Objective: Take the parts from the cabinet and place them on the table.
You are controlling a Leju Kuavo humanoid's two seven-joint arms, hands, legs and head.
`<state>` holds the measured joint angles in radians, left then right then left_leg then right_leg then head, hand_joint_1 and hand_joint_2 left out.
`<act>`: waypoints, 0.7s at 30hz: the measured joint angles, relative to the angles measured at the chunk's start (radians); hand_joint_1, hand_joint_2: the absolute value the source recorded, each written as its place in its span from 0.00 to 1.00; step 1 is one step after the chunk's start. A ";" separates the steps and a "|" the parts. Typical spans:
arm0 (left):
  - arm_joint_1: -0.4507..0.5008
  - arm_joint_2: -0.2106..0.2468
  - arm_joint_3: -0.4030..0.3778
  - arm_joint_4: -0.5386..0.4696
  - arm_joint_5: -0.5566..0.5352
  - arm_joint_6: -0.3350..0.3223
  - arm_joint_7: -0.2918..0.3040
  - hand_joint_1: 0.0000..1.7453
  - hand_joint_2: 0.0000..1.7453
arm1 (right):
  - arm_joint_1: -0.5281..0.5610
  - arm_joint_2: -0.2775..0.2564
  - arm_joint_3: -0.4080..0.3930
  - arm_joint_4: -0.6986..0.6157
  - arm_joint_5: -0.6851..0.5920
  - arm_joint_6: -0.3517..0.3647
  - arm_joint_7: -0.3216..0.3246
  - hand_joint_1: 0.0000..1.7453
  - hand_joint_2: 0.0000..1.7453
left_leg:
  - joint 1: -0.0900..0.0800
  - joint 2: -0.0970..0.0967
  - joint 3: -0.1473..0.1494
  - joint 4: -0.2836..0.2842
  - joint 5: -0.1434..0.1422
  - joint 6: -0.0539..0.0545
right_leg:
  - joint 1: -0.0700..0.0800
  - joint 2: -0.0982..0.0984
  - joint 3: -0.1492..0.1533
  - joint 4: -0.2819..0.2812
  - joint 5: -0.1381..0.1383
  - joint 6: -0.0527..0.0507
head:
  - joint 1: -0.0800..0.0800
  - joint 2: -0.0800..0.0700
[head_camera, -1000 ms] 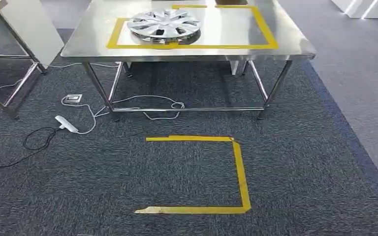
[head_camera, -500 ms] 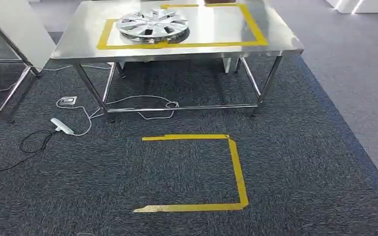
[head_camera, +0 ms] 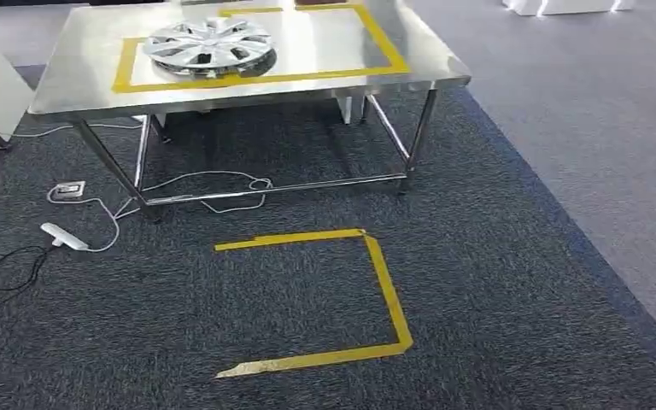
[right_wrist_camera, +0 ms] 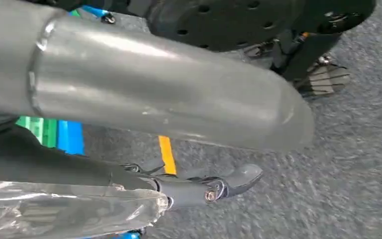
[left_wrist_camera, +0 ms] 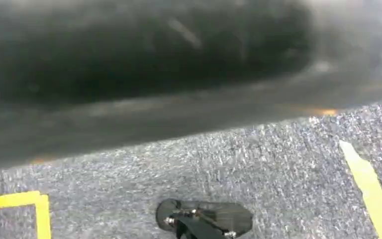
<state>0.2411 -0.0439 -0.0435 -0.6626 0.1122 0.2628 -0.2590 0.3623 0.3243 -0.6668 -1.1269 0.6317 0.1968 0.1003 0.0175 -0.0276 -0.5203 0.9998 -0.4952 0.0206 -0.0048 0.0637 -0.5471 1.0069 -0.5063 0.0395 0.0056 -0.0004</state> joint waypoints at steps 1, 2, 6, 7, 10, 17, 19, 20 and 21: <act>-0.001 0.002 0.000 0.000 0.001 0.000 -0.001 0.00 0.00 | -0.002 0.000 0.000 0.000 0.000 0.000 0.000 0.00 0.00 | 0.000 0.007 -0.002 0.000 0.000 0.006 | 0.001 -0.031 -0.023 0.043 -0.033 0.004 | 0.011 0.000; 0.000 0.003 0.000 0.000 0.002 0.001 -0.001 0.00 0.00 | -0.006 0.000 -0.001 0.000 0.000 0.000 0.000 0.00 0.00 | -0.001 0.021 -0.004 0.000 -0.001 0.007 | 0.000 -0.044 -0.057 0.116 -0.076 0.008 | 0.013 0.000; 0.003 0.005 -0.002 0.003 0.002 0.002 -0.002 0.00 0.00 | -0.004 0.000 -0.002 0.002 0.000 0.002 0.000 0.00 0.00 | -0.006 0.076 -0.008 0.001 -0.003 0.009 | -0.004 -0.056 -0.138 0.289 -0.124 0.017 | 0.012 0.000; 0.001 0.005 -0.003 0.003 0.002 0.002 -0.002 0.00 0.00 | -0.002 0.000 -0.003 0.003 0.000 0.002 0.000 0.00 0.00 | -0.006 0.085 -0.007 0.001 -0.003 0.009 | -0.004 -0.060 -0.101 0.220 -0.083 0.015 | 0.013 0.000; -0.001 0.005 -0.010 0.003 0.003 0.003 -0.004 0.00 0.00 | -0.007 0.000 -0.005 0.003 0.000 0.005 0.000 0.00 0.00 | -0.015 0.112 0.003 0.004 -0.010 -0.003 | 0.006 -0.153 0.027 -0.019 -0.011 -0.004 | 0.014 0.000; -0.003 0.011 -0.027 0.005 0.024 0.018 -0.010 0.00 0.00 | -0.004 0.000 -0.005 0.011 0.033 0.023 -0.002 0.00 0.00 | -0.006 0.049 -0.029 0.115 -0.103 -0.038 | -0.001 -0.080 0.030 -0.031 0.015 -0.043 | 0.002 0.000; 0.005 0.011 -0.034 0.006 0.028 0.019 -0.010 0.00 0.00 | -0.008 0.000 -0.005 0.017 0.038 0.027 -0.004 0.00 0.00 | -0.005 0.039 -0.102 0.275 -0.172 -0.041 | 0.001 -0.052 0.026 -0.030 0.016 -0.044 | 0.002 0.000; 0.005 0.012 -0.037 0.006 0.030 0.020 -0.010 0.00 0.00 | -0.007 0.000 -0.005 0.020 0.039 0.028 -0.004 0.00 0.00 | -0.005 0.038 -0.117 0.304 -0.170 -0.042 | 0.002 -0.039 0.027 -0.028 0.016 -0.044 | 0.001 0.000; 0.006 0.013 -0.040 0.006 0.030 0.021 -0.009 0.00 0.00 | -0.006 0.000 -0.005 0.024 0.039 0.029 -0.004 0.00 0.00 | -0.005 0.037 -0.112 0.290 -0.146 -0.042 | 0.002 -0.027 0.027 -0.027 0.016 -0.044 | 0.002 0.000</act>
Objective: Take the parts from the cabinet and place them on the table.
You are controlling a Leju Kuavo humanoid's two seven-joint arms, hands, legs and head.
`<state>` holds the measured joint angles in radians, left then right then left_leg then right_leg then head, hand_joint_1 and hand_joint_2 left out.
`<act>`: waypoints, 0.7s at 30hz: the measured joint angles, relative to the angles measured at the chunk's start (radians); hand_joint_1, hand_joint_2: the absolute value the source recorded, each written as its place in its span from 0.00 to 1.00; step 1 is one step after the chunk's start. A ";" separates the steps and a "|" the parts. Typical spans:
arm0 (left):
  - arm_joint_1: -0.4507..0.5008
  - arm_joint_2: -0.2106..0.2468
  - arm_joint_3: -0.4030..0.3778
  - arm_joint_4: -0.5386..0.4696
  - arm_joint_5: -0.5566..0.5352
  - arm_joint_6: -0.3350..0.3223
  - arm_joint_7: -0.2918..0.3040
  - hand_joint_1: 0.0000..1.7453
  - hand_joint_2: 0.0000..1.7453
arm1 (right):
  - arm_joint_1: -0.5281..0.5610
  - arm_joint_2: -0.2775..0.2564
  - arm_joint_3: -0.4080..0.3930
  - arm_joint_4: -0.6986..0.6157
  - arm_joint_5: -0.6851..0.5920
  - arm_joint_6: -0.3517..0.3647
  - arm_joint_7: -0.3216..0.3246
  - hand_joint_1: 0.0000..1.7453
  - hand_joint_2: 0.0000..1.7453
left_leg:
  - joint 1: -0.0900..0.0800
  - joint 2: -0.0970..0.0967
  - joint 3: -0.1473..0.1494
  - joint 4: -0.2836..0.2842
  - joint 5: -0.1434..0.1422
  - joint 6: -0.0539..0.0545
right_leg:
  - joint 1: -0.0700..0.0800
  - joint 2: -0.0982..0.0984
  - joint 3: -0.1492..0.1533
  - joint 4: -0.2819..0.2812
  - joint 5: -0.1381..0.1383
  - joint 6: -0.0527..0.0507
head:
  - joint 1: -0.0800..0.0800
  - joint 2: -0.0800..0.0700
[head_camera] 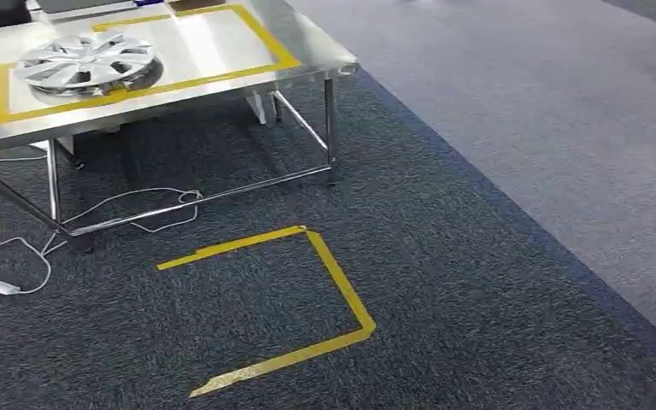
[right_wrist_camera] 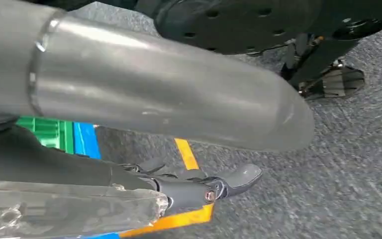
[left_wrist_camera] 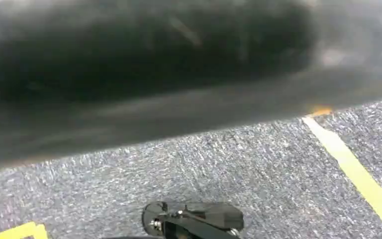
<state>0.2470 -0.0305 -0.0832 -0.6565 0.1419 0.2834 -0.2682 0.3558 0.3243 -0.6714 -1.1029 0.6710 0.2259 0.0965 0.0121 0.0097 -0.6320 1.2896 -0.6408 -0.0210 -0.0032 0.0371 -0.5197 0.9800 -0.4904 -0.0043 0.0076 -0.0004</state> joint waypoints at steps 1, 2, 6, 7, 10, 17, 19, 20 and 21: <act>0.000 0.001 -0.002 0.000 0.000 0.000 0.000 0.00 0.00 | 0.000 0.000 0.000 0.003 0.000 0.000 -0.001 0.00 0.00 | 0.001 -0.001 0.022 -0.058 0.048 0.001 | 0.000 0.015 0.001 0.002 -0.001 0.001 | -0.001 0.000; -0.001 0.002 -0.003 0.000 0.003 0.001 0.000 0.00 0.00 | -0.002 0.000 0.000 0.006 0.001 0.000 -0.005 0.00 0.00 | 0.003 -0.010 0.056 -0.139 0.101 0.003 | 0.000 0.030 0.002 0.005 -0.002 0.002 | -0.001 0.000; -0.002 0.003 -0.016 0.001 0.015 0.005 0.000 0.00 0.00 | -0.013 -0.002 0.009 0.023 0.003 -0.012 -0.027 0.00 0.00 | 0.007 -0.070 0.104 -0.272 0.130 0.012 | 0.002 0.075 -0.019 0.022 -0.006 0.026 | 0.000 0.000; -0.005 0.003 -0.021 0.001 0.018 0.006 -0.002 0.00 0.00 | -0.013 -0.004 0.010 0.032 0.003 -0.023 -0.035 0.00 0.00 | 0.004 -0.061 0.106 -0.272 0.131 0.019 | -0.002 0.085 -0.031 0.017 -0.003 0.034 | -0.003 0.000; -0.016 0.005 -0.034 0.001 0.029 0.013 -0.008 0.00 0.00 | -0.018 -0.008 0.018 0.059 0.002 -0.040 -0.046 0.00 0.00 | 0.010 -0.031 0.107 -0.282 0.139 0.043 | 0.002 0.012 -0.050 0.063 -0.037 0.045 | 0.008 0.000; -0.018 0.007 -0.052 0.008 0.034 0.014 -0.009 0.00 0.00 | -0.034 -0.019 0.032 0.091 0.001 -0.048 -0.052 0.00 0.00 | 0.003 0.063 0.109 -0.281 0.132 0.045 | -0.004 -0.042 -0.102 0.181 -0.060 0.053 | 0.013 0.000; -0.020 0.007 -0.053 0.008 0.034 0.015 -0.009 0.00 0.00 | -0.040 -0.022 0.034 0.093 0.001 -0.049 -0.052 0.00 0.00 | -0.002 0.080 0.120 -0.280 0.127 0.037 | 0.003 -0.129 -0.018 0.024 -0.024 0.040 | 0.014 0.000; -0.020 0.007 -0.054 0.009 0.034 0.016 -0.009 0.00 0.00 | -0.043 -0.024 0.034 0.097 0.002 -0.052 -0.052 0.00 0.00 | -0.006 0.089 0.121 -0.279 0.122 0.029 | 0.003 -0.121 -0.017 0.022 -0.018 0.037 | 0.010 0.000; -0.020 0.007 -0.054 0.009 0.034 0.016 -0.009 0.00 0.00 | -0.043 -0.024 0.034 0.097 0.002 -0.052 -0.052 0.00 0.00 | -0.006 0.089 0.121 -0.279 0.122 0.029 | 0.003 -0.121 -0.017 0.022 -0.018 0.037 | 0.010 0.000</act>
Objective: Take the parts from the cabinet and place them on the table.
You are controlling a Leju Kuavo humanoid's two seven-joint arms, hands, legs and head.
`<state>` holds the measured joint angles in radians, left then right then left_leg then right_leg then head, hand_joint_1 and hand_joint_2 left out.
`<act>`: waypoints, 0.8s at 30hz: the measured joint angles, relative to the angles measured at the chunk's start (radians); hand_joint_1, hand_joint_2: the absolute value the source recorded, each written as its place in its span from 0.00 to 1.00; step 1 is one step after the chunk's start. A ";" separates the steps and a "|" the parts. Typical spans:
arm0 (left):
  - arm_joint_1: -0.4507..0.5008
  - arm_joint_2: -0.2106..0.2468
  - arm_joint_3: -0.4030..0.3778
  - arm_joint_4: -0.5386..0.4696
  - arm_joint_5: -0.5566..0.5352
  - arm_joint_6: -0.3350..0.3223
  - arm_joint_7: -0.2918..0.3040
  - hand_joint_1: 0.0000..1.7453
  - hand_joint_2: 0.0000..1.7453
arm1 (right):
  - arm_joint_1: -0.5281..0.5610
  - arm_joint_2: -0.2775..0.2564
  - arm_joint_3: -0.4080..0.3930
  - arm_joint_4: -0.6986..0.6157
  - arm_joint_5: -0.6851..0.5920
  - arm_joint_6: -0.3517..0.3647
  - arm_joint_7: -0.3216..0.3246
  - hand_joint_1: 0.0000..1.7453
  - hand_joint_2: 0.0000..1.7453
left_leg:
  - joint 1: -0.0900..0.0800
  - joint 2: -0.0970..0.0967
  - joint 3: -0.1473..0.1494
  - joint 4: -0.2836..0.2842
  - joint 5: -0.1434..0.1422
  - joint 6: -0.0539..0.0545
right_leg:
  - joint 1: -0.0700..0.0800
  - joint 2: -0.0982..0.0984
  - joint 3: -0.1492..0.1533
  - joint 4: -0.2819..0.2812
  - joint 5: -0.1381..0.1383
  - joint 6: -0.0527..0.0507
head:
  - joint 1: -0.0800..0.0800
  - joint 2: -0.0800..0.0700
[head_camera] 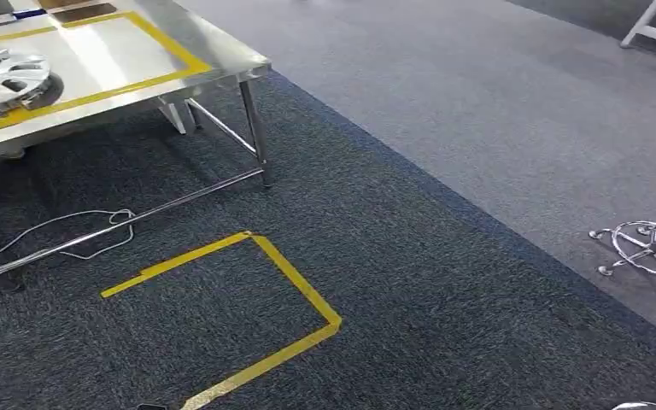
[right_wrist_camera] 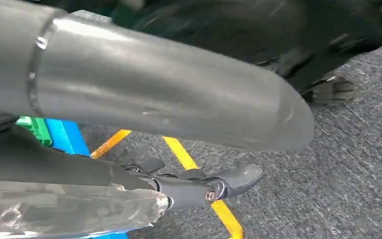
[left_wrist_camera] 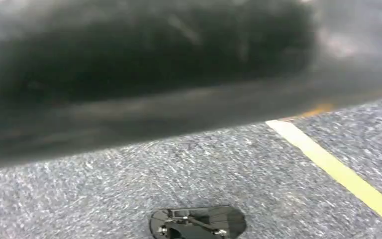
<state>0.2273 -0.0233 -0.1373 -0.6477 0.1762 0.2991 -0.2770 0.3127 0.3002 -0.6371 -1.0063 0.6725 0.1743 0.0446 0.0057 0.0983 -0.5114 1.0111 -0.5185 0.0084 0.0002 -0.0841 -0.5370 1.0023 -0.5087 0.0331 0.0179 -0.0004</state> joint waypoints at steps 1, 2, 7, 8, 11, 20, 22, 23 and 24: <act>0.000 0.000 0.000 0.000 0.000 0.000 0.000 0.00 0.00 | 0.000 0.000 0.000 0.000 0.000 0.000 0.000 0.00 0.00 | 0.000 0.000 0.000 0.000 0.000 0.000 | 0.000 0.000 0.000 0.000 0.000 0.000 | 0.000 0.000; 0.000 0.000 0.000 0.000 0.000 0.000 0.000 0.00 0.00 | 0.000 0.000 0.000 0.000 0.000 0.000 0.000 0.00 0.00 | 0.000 0.000 0.000 0.000 0.000 0.000 | 0.000 0.000 0.000 0.000 0.000 0.000 | 0.000 0.000; -0.001 0.001 -0.001 0.001 0.000 0.000 -0.001 0.00 0.00 | -0.001 0.000 0.002 0.002 0.000 -0.004 -0.001 0.00 0.00 | 0.001 0.008 0.002 -0.001 0.000 -0.006 | 0.002 0.015 -0.003 0.003 0.000 -0.004 | -0.001 0.000; -0.004 0.001 -0.003 0.000 0.000 0.002 -0.002 0.00 0.00 | 0.000 -0.002 0.003 0.010 0.000 -0.008 -0.001 0.00 0.00 | 0.004 0.030 0.014 -0.008 0.001 -0.018 | 0.005 0.037 -0.006 -0.001 0.002 -0.014 | 0.000 0.000; 0.010 0.007 -0.014 0.001 0.006 0.014 -0.003 0.00 0.00 | -0.004 -0.005 0.017 0.035 -0.001 -0.025 -0.001 0.00 0.00 | 0.010 -0.089 -0.124 0.293 -0.135 -0.034 | -0.003 0.125 0.009 -0.014 0.021 -0.036 | -0.007 0.000; 0.008 0.014 -0.041 0.000 0.038 0.026 0.011 0.00 0.00 | 0.006 -0.014 0.045 0.048 -0.034 -0.048 0.013 0.00 0.00 | 0.013 -0.138 -0.004 -0.024 0.030 0.011 | -0.007 0.212 -0.011 -0.002 0.020 0.001 | -0.010 0.000; 0.009 0.016 -0.049 0.000 0.042 0.026 0.010 0.00 0.00 | 0.005 -0.016 0.052 0.049 -0.037 -0.050 0.015 0.00 0.00 | 0.012 -0.114 -0.001 -0.027 0.032 0.018 | -0.005 0.119 -0.053 0.076 -0.037 0.008 | 0.003 0.000; 0.013 0.017 -0.050 0.000 0.043 0.027 0.010 0.00 0.00 | 0.002 -0.018 0.056 0.049 -0.037 -0.051 0.015 0.00 0.00 | 0.011 -0.097 -0.003 -0.027 0.031 0.019 | -0.007 0.104 -0.095 0.157 -0.083 0.014 | 0.005 0.000; 0.016 0.017 -0.051 0.000 0.043 0.028 0.010 0.00 0.00 | 0.000 -0.021 0.059 0.049 -0.038 -0.051 0.015 0.00 0.00 | 0.010 -0.078 -0.004 -0.027 0.029 0.020 | -0.010 0.097 -0.139 0.245 -0.122 0.021 | 0.003 0.000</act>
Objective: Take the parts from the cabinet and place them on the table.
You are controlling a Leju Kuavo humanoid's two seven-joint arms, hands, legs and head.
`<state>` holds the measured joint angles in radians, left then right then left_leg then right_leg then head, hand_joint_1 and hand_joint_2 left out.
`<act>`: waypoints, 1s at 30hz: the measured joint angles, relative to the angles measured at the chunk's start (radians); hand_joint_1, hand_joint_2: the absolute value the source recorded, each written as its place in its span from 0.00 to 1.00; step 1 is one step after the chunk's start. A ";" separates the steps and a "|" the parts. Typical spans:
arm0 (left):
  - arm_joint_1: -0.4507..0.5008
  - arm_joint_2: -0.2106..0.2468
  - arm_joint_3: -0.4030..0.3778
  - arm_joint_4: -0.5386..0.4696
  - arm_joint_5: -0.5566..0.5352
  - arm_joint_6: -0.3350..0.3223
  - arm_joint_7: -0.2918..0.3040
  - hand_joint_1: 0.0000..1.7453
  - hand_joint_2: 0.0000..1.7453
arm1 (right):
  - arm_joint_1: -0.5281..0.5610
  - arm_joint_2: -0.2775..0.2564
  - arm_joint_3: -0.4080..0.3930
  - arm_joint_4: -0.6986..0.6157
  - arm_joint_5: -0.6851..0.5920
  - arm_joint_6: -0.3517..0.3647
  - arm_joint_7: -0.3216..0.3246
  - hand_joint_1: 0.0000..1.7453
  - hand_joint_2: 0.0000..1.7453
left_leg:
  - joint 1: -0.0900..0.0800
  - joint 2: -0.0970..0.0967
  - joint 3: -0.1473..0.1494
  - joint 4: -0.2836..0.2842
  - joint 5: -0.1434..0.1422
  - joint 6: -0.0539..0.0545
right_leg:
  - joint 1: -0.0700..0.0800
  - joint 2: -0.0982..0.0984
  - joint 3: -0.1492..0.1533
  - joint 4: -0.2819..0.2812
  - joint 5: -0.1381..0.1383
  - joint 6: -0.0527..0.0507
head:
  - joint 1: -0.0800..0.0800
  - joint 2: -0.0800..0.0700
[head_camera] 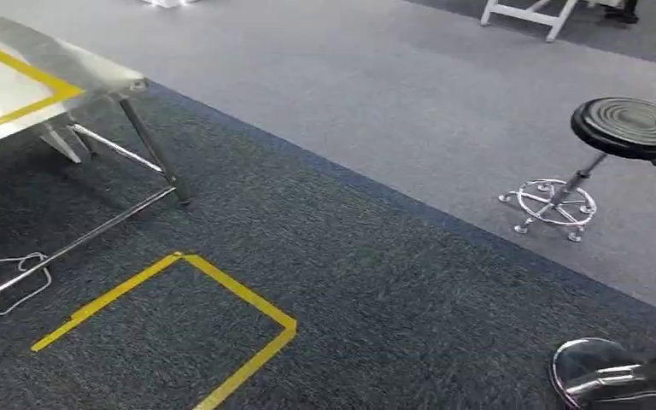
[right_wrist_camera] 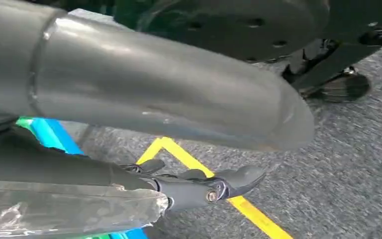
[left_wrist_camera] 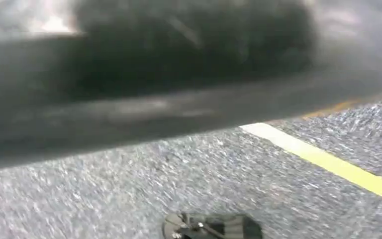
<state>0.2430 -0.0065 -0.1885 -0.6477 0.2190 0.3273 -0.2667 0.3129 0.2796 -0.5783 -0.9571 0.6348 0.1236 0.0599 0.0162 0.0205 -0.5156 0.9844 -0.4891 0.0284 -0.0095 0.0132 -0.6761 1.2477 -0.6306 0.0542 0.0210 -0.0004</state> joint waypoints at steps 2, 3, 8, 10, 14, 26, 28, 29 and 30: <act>-0.001 0.000 -0.003 0.000 0.002 0.000 0.000 0.00 0.00 | 0.005 -0.002 0.005 0.001 -0.001 -0.001 0.001 0.00 0.00 | 0.000 0.027 0.000 0.001 -0.002 -0.003 | -0.006 -0.004 -0.031 0.062 -0.006 0.008 | 0.000 0.000; -0.003 0.000 -0.005 0.000 0.003 0.000 0.000 0.00 0.00 | 0.008 -0.003 0.008 0.001 -0.003 -0.002 0.002 0.00 0.00 | 0.001 0.038 0.001 0.001 -0.004 -0.005 | -0.009 -0.006 -0.012 0.026 0.024 0.010 | 0.001 0.000; -0.005 0.006 -0.024 0.000 0.017 0.010 -0.003 0.00 0.00 | 0.014 -0.010 0.024 -0.001 -0.018 -0.005 0.017 0.00 0.00 | -0.006 0.084 0.024 0.006 -0.022 -0.039 | -0.012 -0.085 0.135 -0.242 0.131 -0.009 | -0.005 0.000; -0.011 0.007 -0.029 0.000 0.021 0.013 -0.003 0.00 0.00 | 0.023 -0.010 0.031 -0.001 -0.024 -0.004 0.024 0.00 0.00 | 0.000 0.104 0.037 -0.002 -0.023 -0.052 | -0.006 -0.066 0.129 -0.242 0.128 -0.023 | -0.006 0.000; -0.013 0.010 -0.042 0.000 0.031 0.016 -0.004 0.00 0.00 | 0.030 -0.012 0.039 -0.005 -0.034 -0.004 0.034 0.00 0.00 | 0.007 0.005 -0.016 0.137 -0.127 -0.061 | -0.009 -0.026 0.139 -0.249 0.142 -0.051 | -0.013 0.000; -0.014 0.021 -0.057 0.001 0.044 0.024 -0.007 0.00 0.00 | 0.042 -0.014 0.064 -0.011 -0.046 -0.003 0.042 0.00 0.00 | -0.007 -0.072 -0.008 0.012 -0.002 -0.012 | 0.008 0.128 0.115 -0.247 0.147 -0.028 | -0.011 0.000; -0.016 0.021 -0.061 0.001 0.045 0.024 -0.008 0.00 0.00 | 0.045 -0.014 0.066 -0.011 -0.046 -0.003 0.043 0.00 0.00 | -0.004 -0.046 -0.001 -0.004 0.006 -0.002 | 0.011 0.035 0.090 -0.187 0.103 -0.024 | -0.003 0.000; -0.013 0.022 -0.062 0.001 0.045 0.024 -0.008 0.00 0.00 | 0.041 -0.015 0.066 -0.011 -0.047 -0.003 0.043 0.00 0.00 | -0.006 -0.029 -0.002 -0.004 0.006 0.001 | 0.008 0.015 0.055 -0.118 0.060 -0.019 | 0.000 0.000; -0.010 0.023 -0.063 0.001 0.045 0.024 -0.008 0.00 0.00 | 0.037 -0.016 0.066 -0.011 -0.048 -0.003 0.043 0.00 0.00 | -0.008 -0.013 -0.003 -0.004 0.005 0.001 | 0.005 0.005 0.017 -0.042 0.021 -0.013 | -0.002 0.000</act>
<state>0.2331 0.0160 -0.2510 -0.6466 0.2640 0.3517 -0.2743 0.3501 0.2636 -0.5119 -0.9686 0.5871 0.1205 0.1030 0.0086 0.0073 -0.5183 0.9808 -0.4845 0.0297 -0.0040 0.0187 -0.6590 1.2061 -0.6098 0.0408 0.0191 -0.0004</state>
